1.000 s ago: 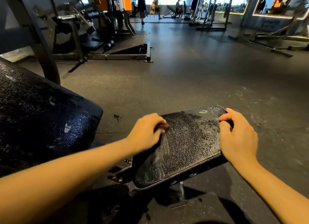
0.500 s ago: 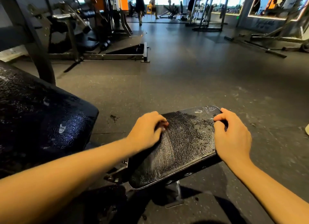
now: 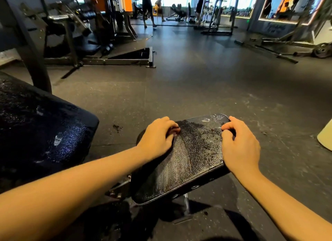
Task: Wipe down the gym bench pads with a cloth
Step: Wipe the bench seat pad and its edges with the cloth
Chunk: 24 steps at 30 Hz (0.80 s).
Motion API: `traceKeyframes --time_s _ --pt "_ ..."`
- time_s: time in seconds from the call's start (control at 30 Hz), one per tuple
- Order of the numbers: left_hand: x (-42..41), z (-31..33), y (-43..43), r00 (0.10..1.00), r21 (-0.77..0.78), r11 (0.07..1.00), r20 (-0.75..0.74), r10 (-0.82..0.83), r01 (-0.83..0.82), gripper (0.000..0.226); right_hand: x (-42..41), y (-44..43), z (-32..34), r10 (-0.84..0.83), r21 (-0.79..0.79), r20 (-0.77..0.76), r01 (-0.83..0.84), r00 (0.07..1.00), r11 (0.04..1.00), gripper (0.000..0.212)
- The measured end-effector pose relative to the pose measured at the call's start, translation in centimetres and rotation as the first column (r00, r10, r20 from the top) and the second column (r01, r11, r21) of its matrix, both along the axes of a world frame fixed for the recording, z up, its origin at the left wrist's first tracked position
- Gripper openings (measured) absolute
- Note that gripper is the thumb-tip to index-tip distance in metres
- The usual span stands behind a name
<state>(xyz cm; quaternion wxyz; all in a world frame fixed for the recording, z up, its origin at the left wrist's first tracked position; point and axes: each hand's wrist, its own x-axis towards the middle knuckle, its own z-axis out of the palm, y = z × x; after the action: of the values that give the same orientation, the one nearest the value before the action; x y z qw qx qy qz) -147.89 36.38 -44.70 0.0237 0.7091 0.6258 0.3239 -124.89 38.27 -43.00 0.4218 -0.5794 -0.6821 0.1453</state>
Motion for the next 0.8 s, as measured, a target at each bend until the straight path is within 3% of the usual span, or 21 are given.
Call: traceKeyframes --time_s 0.1,0.17,0.23,0.33,0.4,0.5,0.57,0.63,0.7,0.8 --pt "2.4 0.0 -6.9 0.923 0.008 0.923 0.002 -0.384 0.384 0.025 -0.1 0.1 -0.1 -0.013 0.005 0.015 0.013 1.0 1.0 0.025" --pt "2.1 -0.2 -7.3 0.89 -0.007 0.891 -0.058 -0.453 0.453 0.023 -0.2 0.2 0.0 -0.016 0.005 0.018 0.016 1.0 1.0 0.021" --pt "1.3 -0.4 -3.7 0.948 0.028 0.95 -0.07 -0.31 0.312 0.022 -0.2 0.2 0.1 -0.018 0.003 0.015 0.018 1.0 1.0 0.023" --pt "-1.0 -0.1 3.4 0.999 -0.013 0.999 0.025 0.044 -0.044 0.022 -0.1 -0.1 0.2 -0.008 0.005 0.009 0.008 1.0 1.0 0.027" --pt "-0.7 0.2 4.3 0.995 -0.027 0.994 0.019 0.102 -0.102 0.021 -0.1 -0.3 0.2 -0.002 0.011 0.006 0.002 1.0 1.0 0.025" --pt "2.4 0.6 -1.2 0.991 0.023 0.991 0.026 -0.129 0.128 0.022 -0.1 -0.2 0.2 -0.01 0.011 0.004 0.01 1.0 1.0 0.024" --pt "3.9 0.5 -5.9 0.922 0.052 0.922 0.028 -0.386 0.385 0.023 -0.2 -0.1 0.1 -0.013 0.005 0.017 0.013 1.0 1.0 0.02" --pt "3.6 0.3 -6.7 0.878 0.031 0.878 -0.035 -0.477 0.478 0.023 -0.1 0.1 0.1 -0.017 0.005 0.021 0.017 1.0 1.0 0.017" --pt "2.6 0.1 -3.5 0.927 0.054 0.926 -0.075 -0.369 0.373 0.025 0.0 0.0 0.1 -0.016 0.009 0.025 0.015 1.0 1.0 0.017" --pt "0.7 0.5 3.2 1.0 0.027 1.0 0.015 -0.017 0.016 0.022 -0.1 -0.2 0.1 -0.002 0.013 0.021 0.002 1.0 1.0 0.019"
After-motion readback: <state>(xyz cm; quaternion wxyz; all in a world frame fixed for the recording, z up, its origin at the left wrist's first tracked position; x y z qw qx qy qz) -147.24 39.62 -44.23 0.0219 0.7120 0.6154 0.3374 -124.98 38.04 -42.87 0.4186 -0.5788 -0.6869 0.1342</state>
